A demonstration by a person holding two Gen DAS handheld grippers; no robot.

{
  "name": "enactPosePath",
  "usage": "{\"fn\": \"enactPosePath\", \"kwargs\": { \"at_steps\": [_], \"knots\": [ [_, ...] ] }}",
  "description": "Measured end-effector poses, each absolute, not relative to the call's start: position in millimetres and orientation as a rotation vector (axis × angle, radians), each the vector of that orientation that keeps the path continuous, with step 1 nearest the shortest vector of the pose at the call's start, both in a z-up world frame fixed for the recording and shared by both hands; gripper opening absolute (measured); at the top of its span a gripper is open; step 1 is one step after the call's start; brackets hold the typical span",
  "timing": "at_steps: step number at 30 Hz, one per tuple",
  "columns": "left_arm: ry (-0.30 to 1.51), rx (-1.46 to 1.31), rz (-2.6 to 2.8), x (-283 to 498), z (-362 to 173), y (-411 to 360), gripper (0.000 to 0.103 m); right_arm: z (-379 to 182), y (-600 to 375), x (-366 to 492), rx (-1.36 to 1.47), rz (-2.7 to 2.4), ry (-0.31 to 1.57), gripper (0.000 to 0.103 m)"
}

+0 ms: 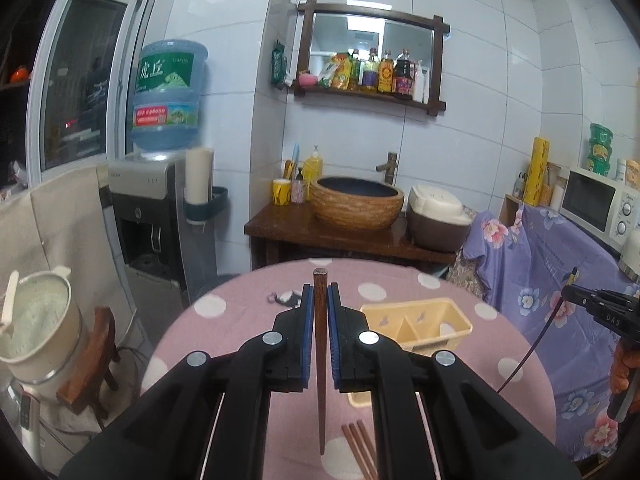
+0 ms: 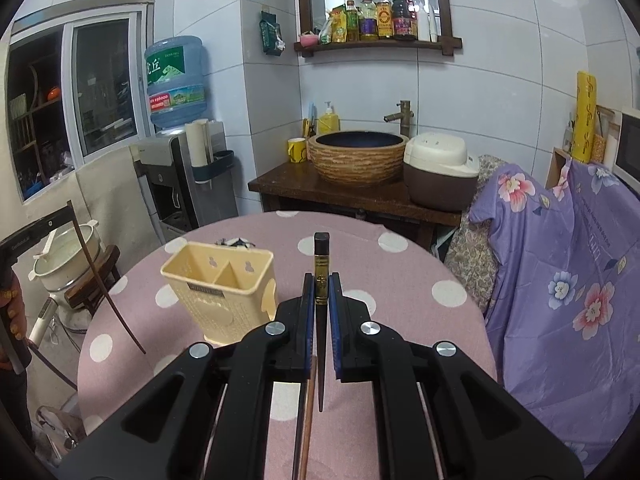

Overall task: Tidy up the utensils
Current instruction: 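Lower both chopsticks into the beige holder and open both grippers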

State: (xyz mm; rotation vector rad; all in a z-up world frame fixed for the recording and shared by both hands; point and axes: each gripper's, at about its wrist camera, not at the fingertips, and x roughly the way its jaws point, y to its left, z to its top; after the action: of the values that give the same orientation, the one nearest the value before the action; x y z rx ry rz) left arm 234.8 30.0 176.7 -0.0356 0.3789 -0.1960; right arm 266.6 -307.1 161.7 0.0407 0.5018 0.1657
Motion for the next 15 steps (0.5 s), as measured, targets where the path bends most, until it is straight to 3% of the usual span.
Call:
{"fn": "enactPosePath", "kwargs": {
  "at_steps": [9, 15],
  "knots": [
    [0.235, -0.106, -0.232, 252.3, 267.1, 2.6, 0.008, 261.2, -282.3, 280.4, 0.117, 0.202, 0.318, 0.008],
    [0.194, -0.110, -0.205, 269.3, 264.1, -31.6, 0.008, 265.1, -251.2, 300.7, 0.143, 0.202, 0.287, 0.008]
  ]
}}
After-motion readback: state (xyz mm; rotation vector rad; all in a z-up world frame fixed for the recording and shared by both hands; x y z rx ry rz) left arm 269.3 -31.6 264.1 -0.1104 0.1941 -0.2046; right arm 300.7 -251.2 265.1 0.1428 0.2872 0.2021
